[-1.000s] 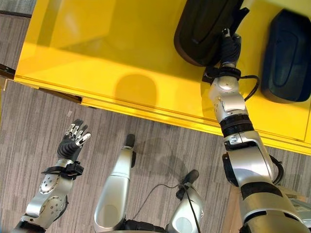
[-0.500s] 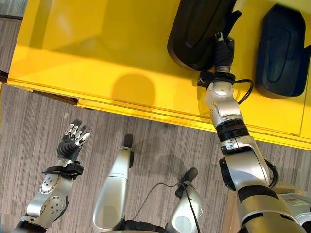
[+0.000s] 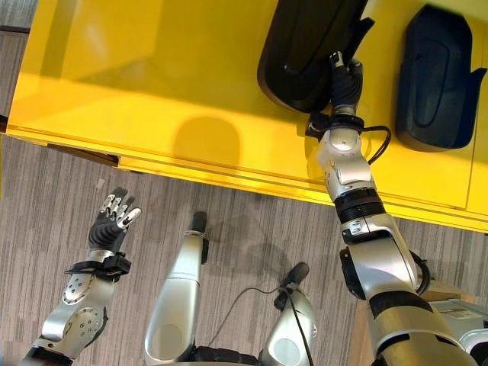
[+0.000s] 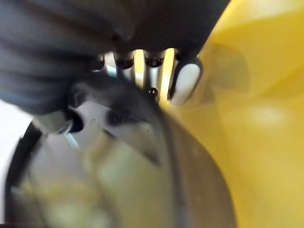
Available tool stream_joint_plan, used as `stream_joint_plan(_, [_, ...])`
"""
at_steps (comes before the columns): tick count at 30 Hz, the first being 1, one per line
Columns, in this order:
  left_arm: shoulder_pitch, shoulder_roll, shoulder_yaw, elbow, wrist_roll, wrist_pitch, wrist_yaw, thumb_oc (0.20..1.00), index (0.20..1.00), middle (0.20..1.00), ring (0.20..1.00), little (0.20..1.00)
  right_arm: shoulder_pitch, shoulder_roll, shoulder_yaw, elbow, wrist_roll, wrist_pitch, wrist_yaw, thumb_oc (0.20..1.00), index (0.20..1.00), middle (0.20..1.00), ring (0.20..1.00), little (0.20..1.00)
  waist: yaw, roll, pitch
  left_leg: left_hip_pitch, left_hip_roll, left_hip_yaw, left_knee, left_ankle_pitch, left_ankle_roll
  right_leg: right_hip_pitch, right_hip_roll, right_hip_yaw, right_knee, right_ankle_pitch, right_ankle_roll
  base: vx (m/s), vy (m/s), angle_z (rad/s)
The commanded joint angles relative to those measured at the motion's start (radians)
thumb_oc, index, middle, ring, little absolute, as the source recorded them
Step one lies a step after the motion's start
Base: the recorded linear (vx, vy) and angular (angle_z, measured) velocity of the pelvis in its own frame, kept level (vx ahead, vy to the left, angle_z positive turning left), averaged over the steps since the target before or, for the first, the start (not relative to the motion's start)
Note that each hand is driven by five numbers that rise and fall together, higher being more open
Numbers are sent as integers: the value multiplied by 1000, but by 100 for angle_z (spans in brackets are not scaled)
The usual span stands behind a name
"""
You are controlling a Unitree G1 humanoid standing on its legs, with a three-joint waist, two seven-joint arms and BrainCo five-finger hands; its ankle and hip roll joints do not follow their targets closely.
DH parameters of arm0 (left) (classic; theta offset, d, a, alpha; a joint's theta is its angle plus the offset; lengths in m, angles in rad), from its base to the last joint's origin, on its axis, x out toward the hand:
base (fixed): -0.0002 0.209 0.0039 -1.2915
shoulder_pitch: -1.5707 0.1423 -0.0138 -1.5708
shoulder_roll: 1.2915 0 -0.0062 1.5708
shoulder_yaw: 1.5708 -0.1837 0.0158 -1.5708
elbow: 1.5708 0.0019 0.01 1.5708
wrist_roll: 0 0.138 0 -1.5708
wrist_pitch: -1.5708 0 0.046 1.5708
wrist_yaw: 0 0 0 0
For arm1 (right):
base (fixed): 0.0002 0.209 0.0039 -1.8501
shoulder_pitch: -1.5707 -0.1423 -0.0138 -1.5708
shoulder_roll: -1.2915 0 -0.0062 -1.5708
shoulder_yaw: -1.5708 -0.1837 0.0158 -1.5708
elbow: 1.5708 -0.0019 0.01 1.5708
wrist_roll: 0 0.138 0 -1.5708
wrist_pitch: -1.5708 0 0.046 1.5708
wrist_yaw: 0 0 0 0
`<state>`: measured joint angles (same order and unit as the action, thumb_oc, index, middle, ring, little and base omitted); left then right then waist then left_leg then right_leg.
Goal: Move parts from the plastic box to the shelf.
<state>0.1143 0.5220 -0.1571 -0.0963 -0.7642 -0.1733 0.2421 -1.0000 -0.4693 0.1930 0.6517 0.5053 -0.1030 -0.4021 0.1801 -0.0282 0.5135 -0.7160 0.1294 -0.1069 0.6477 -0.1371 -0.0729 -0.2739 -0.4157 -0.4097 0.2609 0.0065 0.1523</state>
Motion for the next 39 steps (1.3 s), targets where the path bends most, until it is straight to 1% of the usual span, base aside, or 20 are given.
stream_joint_plan(1, [-3,-7,-17,-43,10,-56,7,1000,1000,1000,1000,1000,57,17,5,34,5,25,-2,1000,1000,1000,1000,1000,32,20,6,83,74,13,-137,26,-45,-83,-43,76,126,-38,38,0,0,0])
stream_joint_plan(10, [9,-13,-2,-45,18,-63,18,1000,1000,1000,1000,1000,78,-14,28,-45,-82,39,-14,1000,1000,1000,1000,1000,27,14,6,83,79,13,-144,30,-47,-85,-38,76,124,-35,39,-1,-3,-3])
stream_joint_plan(14, [8,-16,0,-44,17,-64,20,1000,1000,1000,1000,1000,96,-13,19,-84,-89,35,-18,1000,1000,1000,1000,1000,23,12,6,82,81,13,-143,30,-47,-86,-35,78,123,-36,38,0,0,0])
stream_joint_plan(20, [14,-19,9,-45,23,-62,22,1000,1000,1000,1000,1000,173,-14,-11,-211,-103,22,-18,1000,1000,1000,1000,1000,15,8,6,85,85,14,-142,30,-48,-85,-36,80,125,-38,39,0,0,0])
stream_joint_plan(29, [26,-23,20,-46,28,-58,24,1000,1000,1000,1000,1000,250,-16,-32,-302,-142,25,-19,1000,1000,1000,1000,1000,6,6,6,89,87,16,-143,29,-47,-84,-34,80,124,-36,42,-1,-3,-1])
stream_joint_plan(35, [33,-27,32,-54,37,-58,29,1000,1000,1000,1000,1000,300,-36,-55,-391,-212,26,-30,1000,1000,1000,1000,1000,-5,0,6,91,92,16,-140,28,-47,-79,-33,82,124,-37,43,0,0,0])
stream_joint_plan(39, [30,-26,40,-61,47,-61,32,1000,1000,1000,1000,1000,328,-67,-85,-458,-256,21,-42,1000,1000,1000,1000,1000,-9,-4,6,95,92,16,-141,28,-47,-76,-31,82,124,-38,45,0,0,0])
